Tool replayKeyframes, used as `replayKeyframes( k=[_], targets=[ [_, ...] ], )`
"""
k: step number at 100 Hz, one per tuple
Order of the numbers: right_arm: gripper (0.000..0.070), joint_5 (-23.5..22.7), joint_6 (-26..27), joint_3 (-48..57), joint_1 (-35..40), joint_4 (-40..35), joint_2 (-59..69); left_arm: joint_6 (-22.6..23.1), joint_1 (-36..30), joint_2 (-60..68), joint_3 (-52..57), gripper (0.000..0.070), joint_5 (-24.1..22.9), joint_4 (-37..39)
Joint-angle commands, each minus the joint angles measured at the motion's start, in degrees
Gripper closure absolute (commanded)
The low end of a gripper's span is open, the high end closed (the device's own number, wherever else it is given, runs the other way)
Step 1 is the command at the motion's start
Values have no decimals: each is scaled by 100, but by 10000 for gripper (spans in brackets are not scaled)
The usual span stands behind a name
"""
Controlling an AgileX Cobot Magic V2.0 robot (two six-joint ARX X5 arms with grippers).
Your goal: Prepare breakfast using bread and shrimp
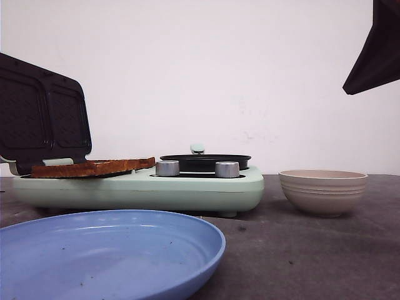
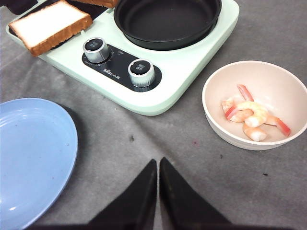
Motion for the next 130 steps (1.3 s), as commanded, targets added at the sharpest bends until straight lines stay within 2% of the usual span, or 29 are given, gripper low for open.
replayKeyframes(
  k=[1,45,67,75,84,95,107,130],
  targets=[
    [700,4,105,15,50,77,37,-136,-22,111,85,266,55,164],
    [700,4,166,15,50,105,37,-267,-173,313,85,273,-262,448],
    [700,4,188,15,50,138,39,-334,-238,501,85,326,-256,483],
    [700,4,188,15,50,138,39,-376,-275,573,85,378,-254,579],
    [700,4,188,15,50,138,39,-409,-319,599,85,474,-258,686],
    [700,7,190,15,50,138,39,-411,-343,599,85,546,-280,798],
    [700,7,190,15,50,138,39,-409,-358,599,85,691,-295,809],
    [700,7,208,15,50,138,39,-389,-365,599,85,694,-297,807]
  ],
)
